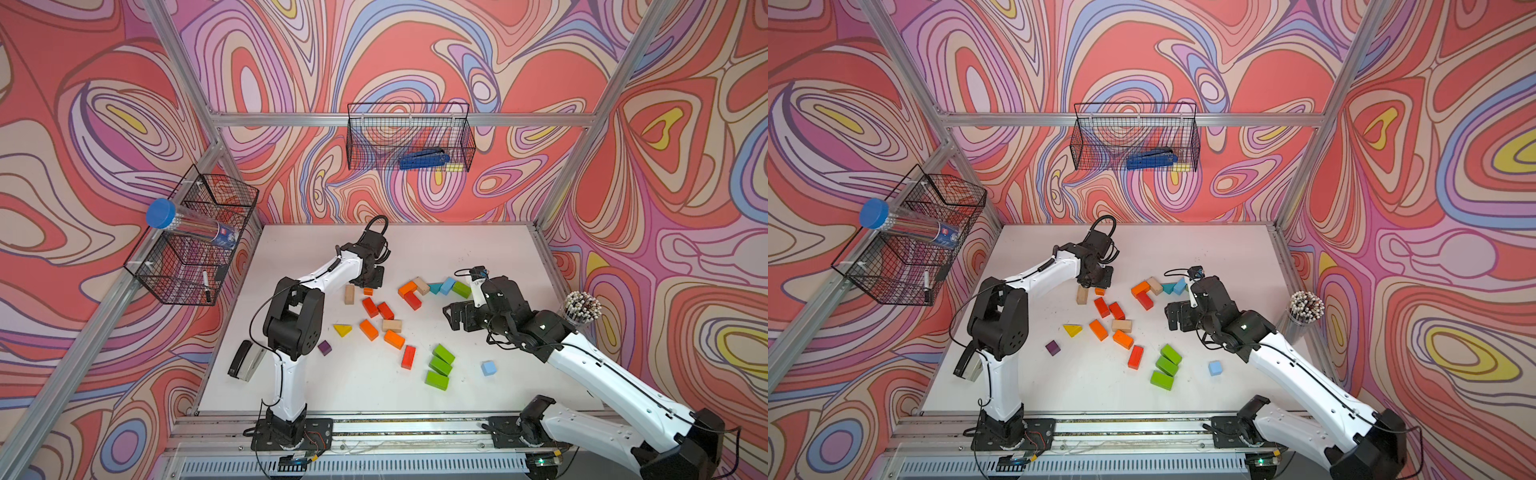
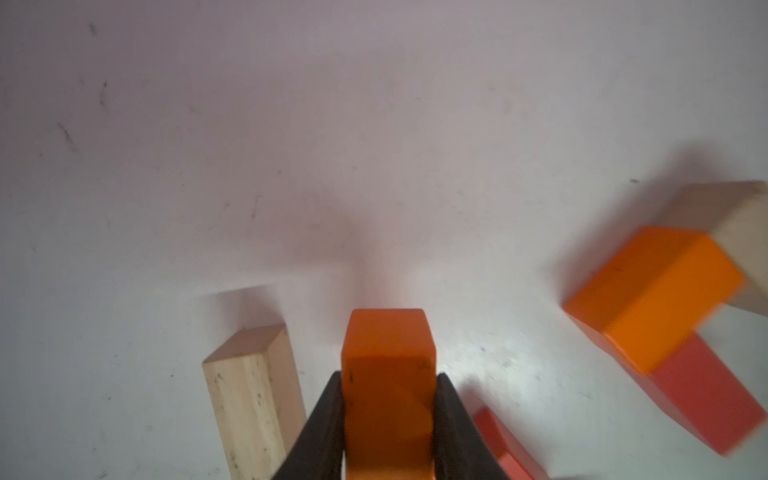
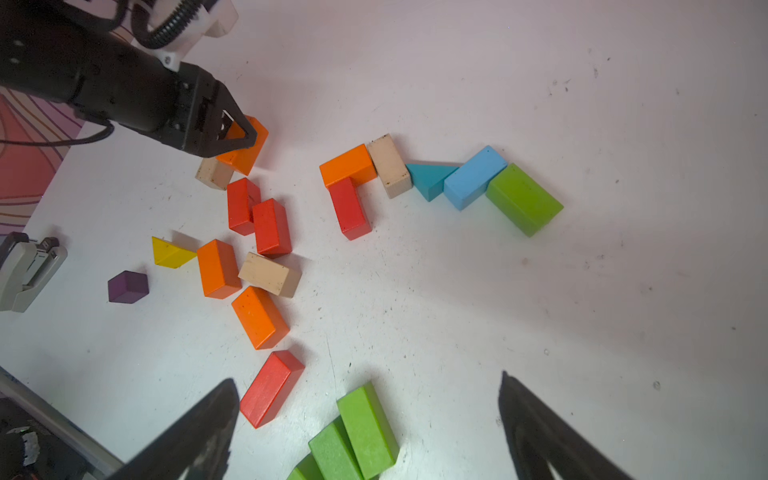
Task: Assemble a heart with building blocks
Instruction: Pick up the building block from the center of the board, then assemble the building block at the center of the board.
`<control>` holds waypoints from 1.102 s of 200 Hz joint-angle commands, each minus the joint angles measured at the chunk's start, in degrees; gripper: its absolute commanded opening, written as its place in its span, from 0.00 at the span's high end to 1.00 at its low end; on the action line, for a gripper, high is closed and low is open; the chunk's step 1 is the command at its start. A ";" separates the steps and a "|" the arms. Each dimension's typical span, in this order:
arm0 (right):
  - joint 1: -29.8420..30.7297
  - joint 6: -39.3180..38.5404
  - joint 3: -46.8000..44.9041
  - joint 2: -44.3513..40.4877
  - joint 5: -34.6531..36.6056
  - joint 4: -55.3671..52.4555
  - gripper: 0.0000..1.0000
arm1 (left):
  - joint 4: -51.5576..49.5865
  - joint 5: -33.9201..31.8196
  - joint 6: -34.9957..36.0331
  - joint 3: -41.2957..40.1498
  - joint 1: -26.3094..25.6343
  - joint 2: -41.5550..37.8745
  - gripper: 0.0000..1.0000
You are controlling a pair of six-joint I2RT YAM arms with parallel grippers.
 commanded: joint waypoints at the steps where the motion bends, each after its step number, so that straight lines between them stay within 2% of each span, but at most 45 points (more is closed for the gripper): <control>1: -0.27 2.19 2.78 -2.64 1.38 -6.44 0.02 | -1.24 5.07 5.42 -0.10 -4.24 -5.21 0.79; 33: -0.28 3.42 6.23 -5.58 4.16 -12.27 0.02 | -3.77 6.76 6.92 3.70 -11.29 -4.70 0.78; 79: -0.22 5.47 10.86 -8.58 9.50 -18.91 0.02 | -5.34 7.25 5.87 13.94 -18.15 4.58 0.77; 104: -0.28 4.95 10.33 -10.80 9.65 -19.05 0.02 | -5.94 8.39 5.90 20.74 -19.63 10.78 0.76; 144: -0.25 1.40 10.79 -13.61 3.55 -19.71 0.02 | -9.42 9.58 6.83 32.09 -20.79 20.25 0.75; 220: -0.27 -0.23 10.59 -13.24 2.70 -20.27 0.02 | -11.46 7.74 6.94 42.78 -22.75 29.86 0.74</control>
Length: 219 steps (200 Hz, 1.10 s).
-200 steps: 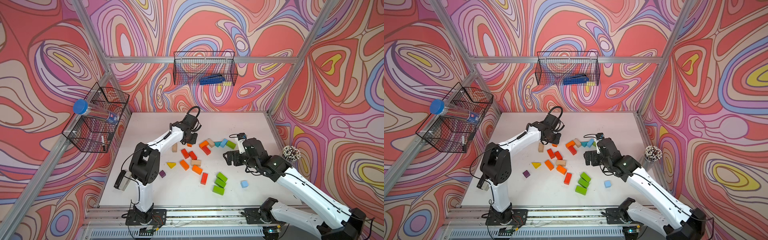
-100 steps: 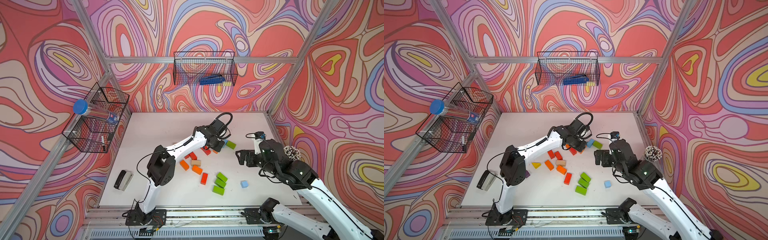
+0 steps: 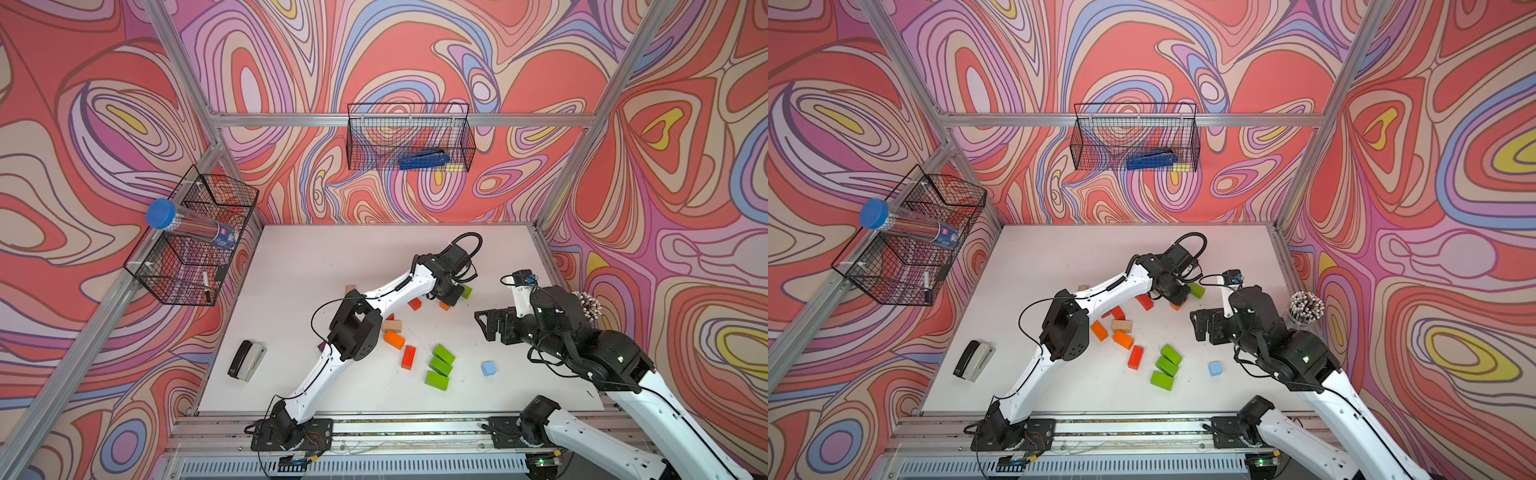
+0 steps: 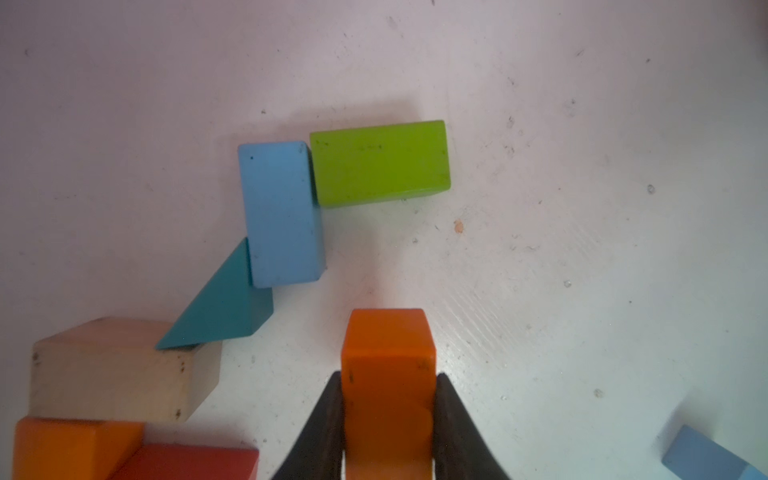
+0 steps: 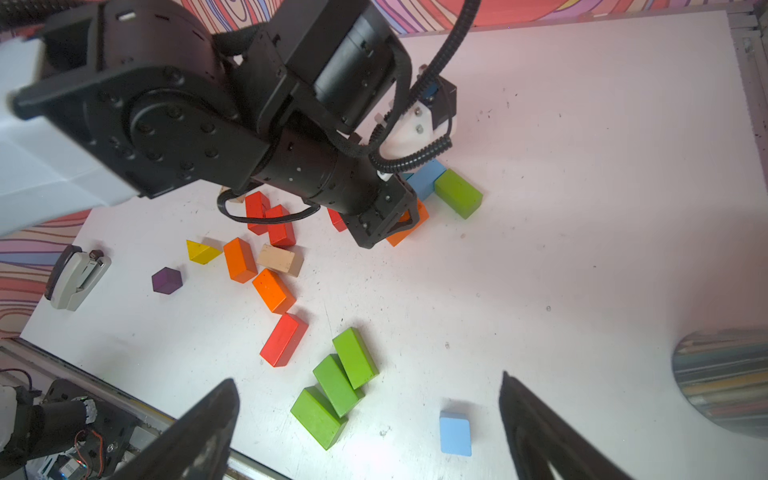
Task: Assemble a heart with building blocks
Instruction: Assemble the building block at the center of the board.
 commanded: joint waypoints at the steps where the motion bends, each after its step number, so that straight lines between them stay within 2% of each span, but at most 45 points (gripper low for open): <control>1: -0.23 -1.13 0.33 0.25 -0.49 -0.19 0.02 | -2.46 -0.69 0.65 3.15 -0.95 2.50 0.74; 84: -0.22 -1.27 0.52 -0.26 1.25 -0.70 0.02 | -0.82 -3.34 -0.84 4.52 -2.01 6.45 0.71; 114: -0.23 -1.27 0.67 -0.30 1.88 -0.73 0.02 | -0.42 -4.44 -1.20 3.33 -2.12 6.08 0.51; 137: -0.24 -1.22 0.54 -0.17 1.91 -0.64 0.02 | 3.86 -3.91 -1.20 -3.17 -2.07 2.43 0.40; 186: -0.23 -1.36 -0.46 -0.26 1.52 0.69 0.02 | 12.77 -3.62 -0.41 -17.33 -2.10 -5.50 0.43; 219: -0.22 -1.36 -1.06 0.09 1.37 1.38 0.02 | 15.39 -2.99 -0.24 -20.32 -2.10 -6.65 0.48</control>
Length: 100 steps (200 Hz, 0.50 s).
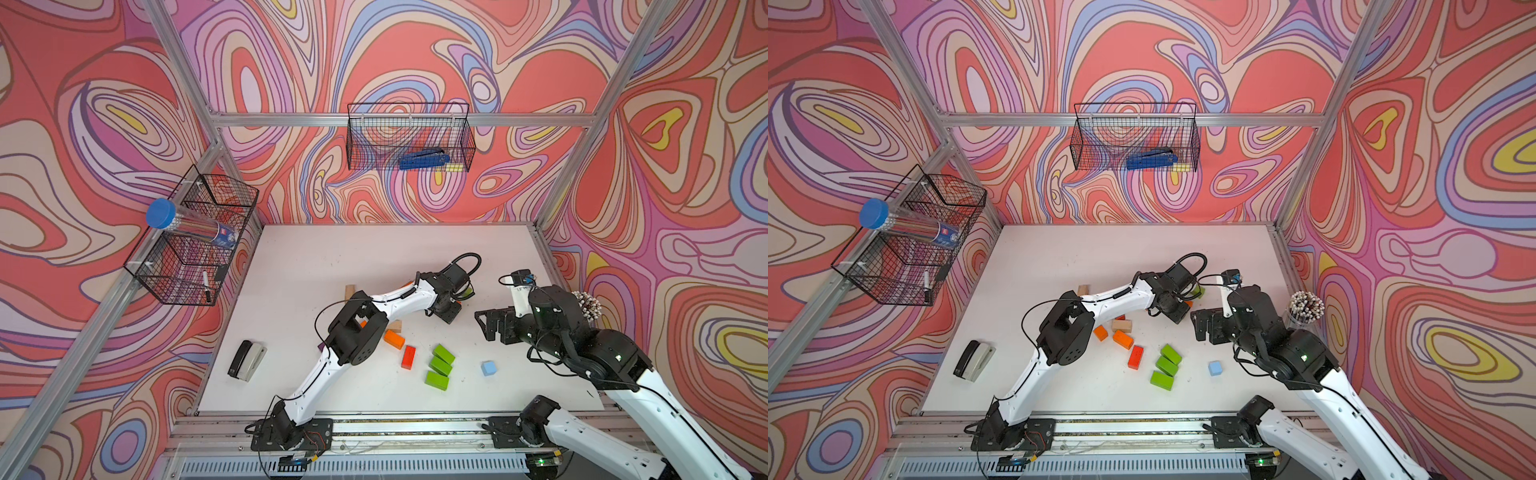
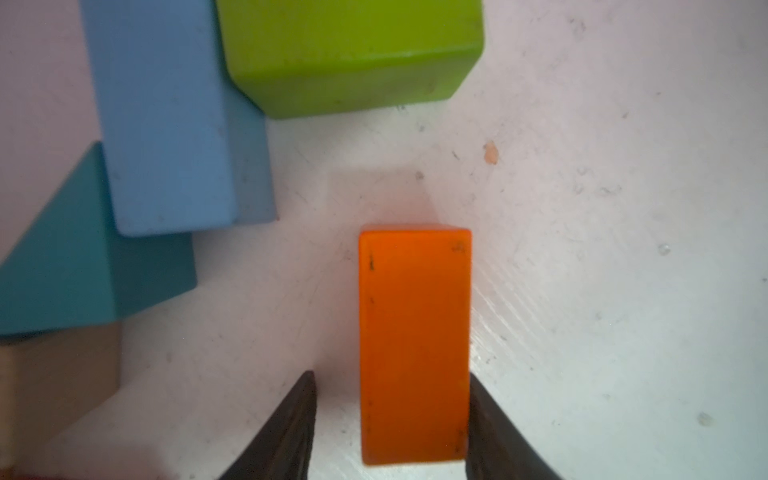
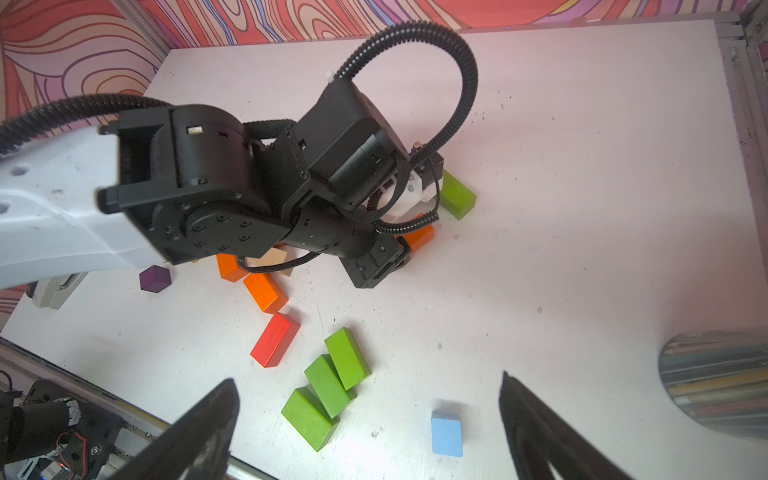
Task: Assemble a heart with building blocks
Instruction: Assemble the building block at the center of the board.
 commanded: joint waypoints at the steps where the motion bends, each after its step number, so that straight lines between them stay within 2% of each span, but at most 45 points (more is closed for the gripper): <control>1: -0.23 -0.51 -0.84 -0.15 0.38 1.26 0.02 | 3.52 0.35 0.62 -1.59 -0.27 -2.15 0.48; 38: -0.25 -0.40 -1.17 -0.41 0.49 1.57 0.02 | 6.70 0.76 1.05 -2.96 -0.26 -1.78 0.53; 100: -0.24 -0.16 -1.55 -0.41 0.76 2.00 0.02 | 7.85 -0.86 1.06 -2.02 -0.83 -0.11 0.67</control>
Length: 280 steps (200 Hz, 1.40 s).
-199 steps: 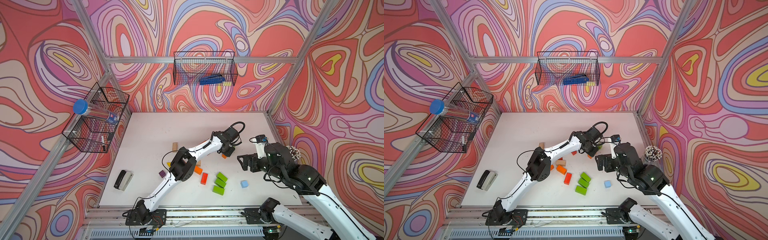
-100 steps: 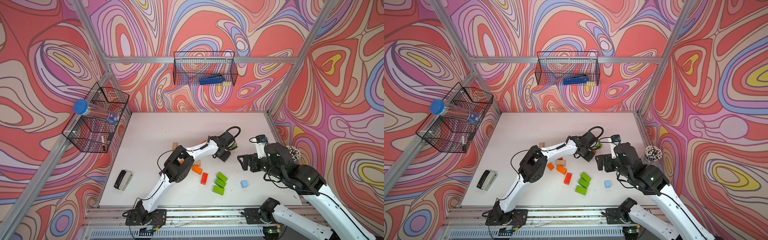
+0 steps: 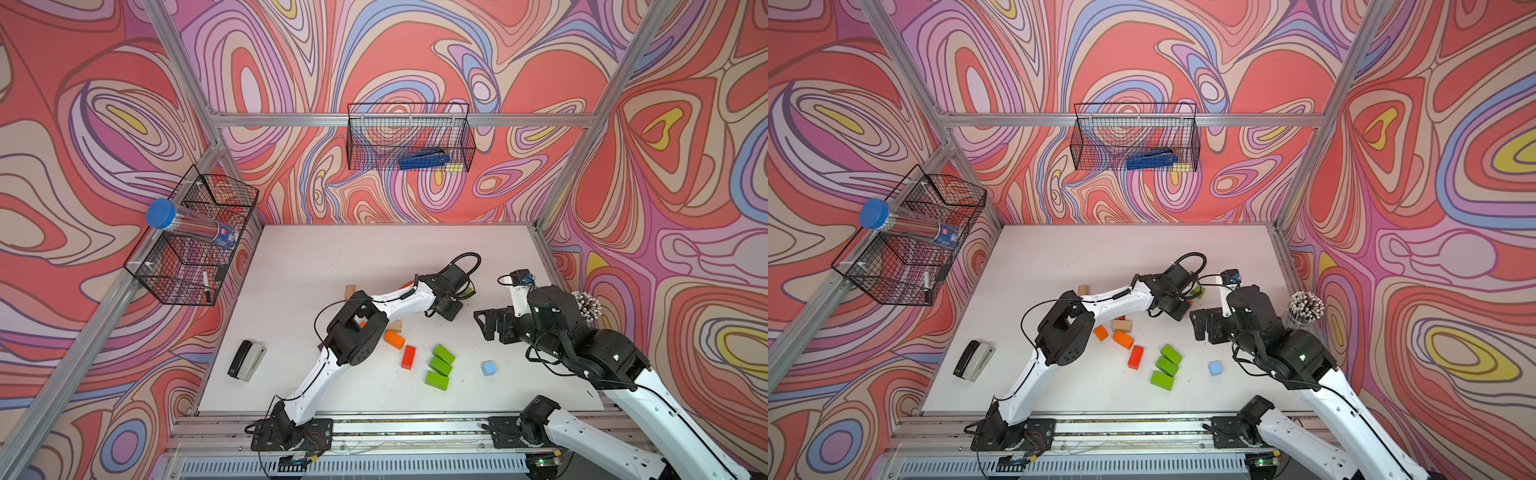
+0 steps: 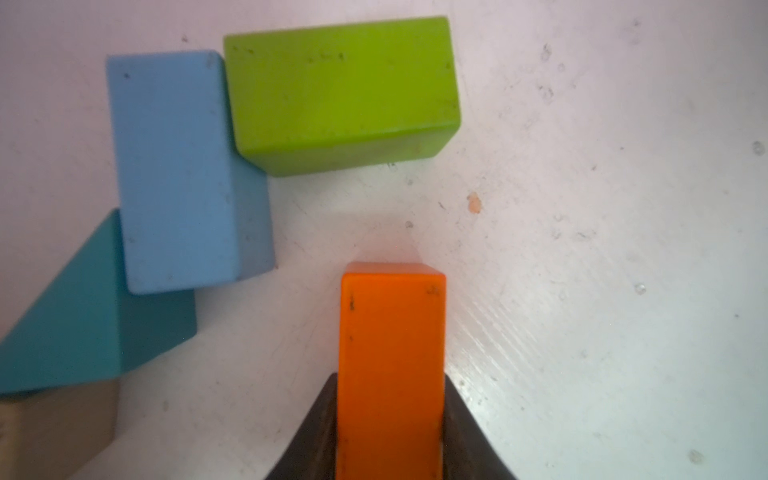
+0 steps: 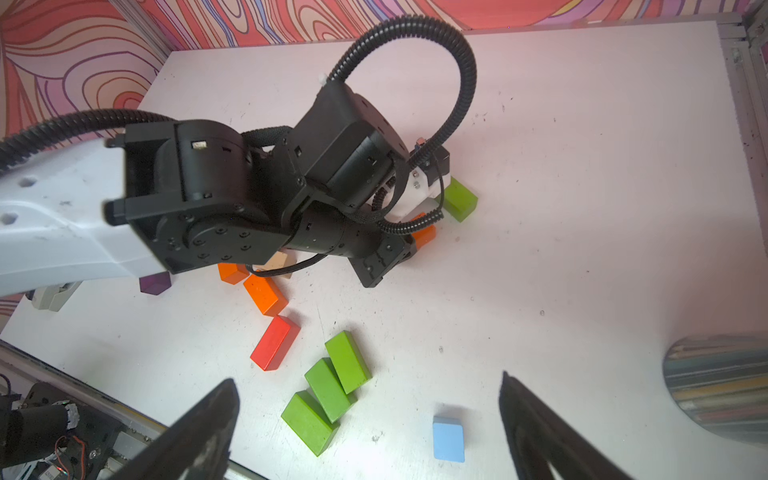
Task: Assemble a heart with building blocks
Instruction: Assemble the building block at the center of the board.
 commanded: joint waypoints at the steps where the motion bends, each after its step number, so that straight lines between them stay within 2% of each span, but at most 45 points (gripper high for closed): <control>1: -0.24 -0.21 -0.87 -0.39 0.72 0.98 0.02 | 0.98 -1.09 0.60 0.17 -0.70 0.17 0.68; 100: -0.23 0.05 -0.87 -0.34 1.54 0.81 0.02 | -1.90 -7.25 -0.24 7.15 -1.63 5.44 0.71; 280: -0.24 0.14 -0.96 -0.74 2.00 0.90 0.02 | -1.41 -6.76 0.60 9.60 -2.50 8.16 0.69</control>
